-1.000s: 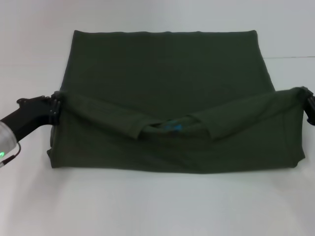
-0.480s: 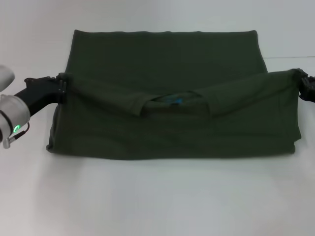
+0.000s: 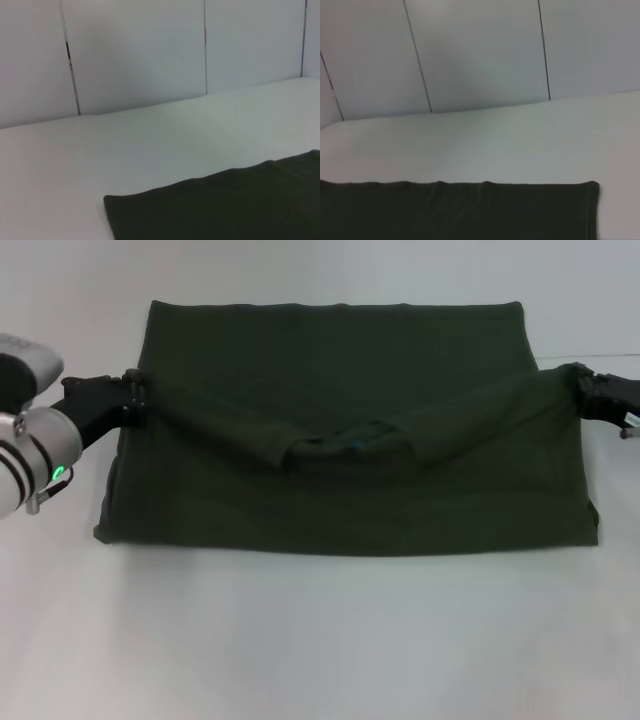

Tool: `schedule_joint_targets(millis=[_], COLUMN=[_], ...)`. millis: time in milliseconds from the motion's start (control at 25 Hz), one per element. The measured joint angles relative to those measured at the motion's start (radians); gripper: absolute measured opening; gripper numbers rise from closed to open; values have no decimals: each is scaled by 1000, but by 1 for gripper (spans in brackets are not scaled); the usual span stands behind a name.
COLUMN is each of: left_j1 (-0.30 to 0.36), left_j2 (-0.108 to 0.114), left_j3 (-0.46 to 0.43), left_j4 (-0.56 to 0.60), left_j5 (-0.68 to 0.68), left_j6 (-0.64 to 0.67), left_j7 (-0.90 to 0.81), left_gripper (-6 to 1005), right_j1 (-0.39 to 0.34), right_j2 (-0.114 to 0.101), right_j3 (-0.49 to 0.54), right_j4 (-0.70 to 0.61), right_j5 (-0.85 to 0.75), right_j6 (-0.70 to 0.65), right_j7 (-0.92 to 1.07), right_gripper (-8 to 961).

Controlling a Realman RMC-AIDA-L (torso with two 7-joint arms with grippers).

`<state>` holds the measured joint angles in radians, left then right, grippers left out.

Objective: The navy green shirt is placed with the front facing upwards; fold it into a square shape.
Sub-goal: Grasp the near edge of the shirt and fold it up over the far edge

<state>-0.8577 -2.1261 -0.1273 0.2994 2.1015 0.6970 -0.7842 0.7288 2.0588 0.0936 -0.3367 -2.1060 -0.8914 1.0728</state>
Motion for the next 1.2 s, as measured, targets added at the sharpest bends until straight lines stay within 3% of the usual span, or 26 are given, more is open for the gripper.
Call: schedule_joint_targets(millis=[480, 880, 1200], left_j1=[-44, -48, -49], left_j2=[4, -6, -19], left_j3=[0, 0, -7], left_j4=[-44, -57, -57], left_j5=[-40, -40, -58], left_j6=[-108, -127, -131], left_j7=[75, 104, 103], left_gripper=[131, 141, 148], right_j1=[39, 50, 59], right_j2=[0, 2, 5], right_j3=[-25, -49, -136], right_j4=[17, 46, 57], right_j5=[2, 1, 1], right_j6=[105, 200, 232], right_j7=[-8, 2, 47], right_gripper=[124, 150, 171])
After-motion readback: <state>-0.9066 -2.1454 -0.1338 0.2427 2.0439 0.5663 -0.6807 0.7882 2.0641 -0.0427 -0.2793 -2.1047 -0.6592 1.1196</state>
